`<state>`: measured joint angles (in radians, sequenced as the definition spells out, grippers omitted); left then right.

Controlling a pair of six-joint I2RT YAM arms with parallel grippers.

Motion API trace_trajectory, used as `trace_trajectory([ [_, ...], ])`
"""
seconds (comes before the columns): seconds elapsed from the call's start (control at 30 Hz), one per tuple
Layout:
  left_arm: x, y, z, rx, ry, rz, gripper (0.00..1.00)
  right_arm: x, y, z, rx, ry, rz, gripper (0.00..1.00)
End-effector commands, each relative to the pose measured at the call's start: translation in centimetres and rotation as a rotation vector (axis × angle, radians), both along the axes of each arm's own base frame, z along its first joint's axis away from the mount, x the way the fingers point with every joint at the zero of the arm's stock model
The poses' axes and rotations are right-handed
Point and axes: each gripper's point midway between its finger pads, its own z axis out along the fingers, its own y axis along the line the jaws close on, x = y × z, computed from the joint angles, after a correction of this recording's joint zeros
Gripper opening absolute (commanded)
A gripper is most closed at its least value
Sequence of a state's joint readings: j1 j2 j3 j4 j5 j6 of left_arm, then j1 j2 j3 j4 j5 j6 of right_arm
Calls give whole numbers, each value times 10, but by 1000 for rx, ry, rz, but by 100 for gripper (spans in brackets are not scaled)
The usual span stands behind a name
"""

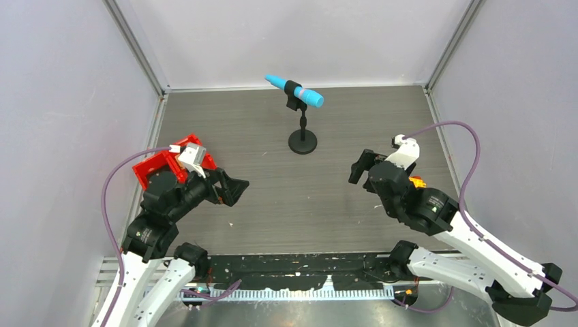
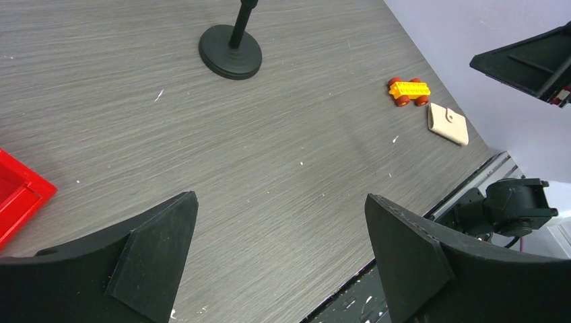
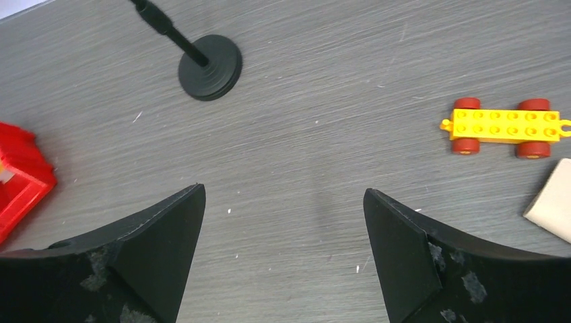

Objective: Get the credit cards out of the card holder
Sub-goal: Pick up the card holder from the corner of the board.

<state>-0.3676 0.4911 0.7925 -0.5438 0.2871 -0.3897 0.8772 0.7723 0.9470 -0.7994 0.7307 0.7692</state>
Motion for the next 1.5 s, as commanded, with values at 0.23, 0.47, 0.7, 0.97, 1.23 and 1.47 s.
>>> trace_trajectory([
  [0.23, -1, -2, 7, -19, -18, -8, 99, 30, -38, -6, -65, 19, -372, 99],
  [0.47, -1, -2, 5, -18, -17, -8, 99, 34, -101, -76, -22, 240, -717, 83],
  [0.7, 1, -7, 1, -22, 11, -25, 99, 11, -160, -118, -79, 320, -1002, 69],
  [0.97, 2, -12, -3, -24, 43, -46, 97, 12, -201, -127, -275, 381, -1072, 65],
  [1.23, -1, -14, -3, -14, 38, -55, 97, 2, -221, -159, -244, 508, -1068, 69],
  [1.47, -1, -16, -5, -9, 46, -63, 97, -7, -227, -189, -135, 604, -1036, 68],
])
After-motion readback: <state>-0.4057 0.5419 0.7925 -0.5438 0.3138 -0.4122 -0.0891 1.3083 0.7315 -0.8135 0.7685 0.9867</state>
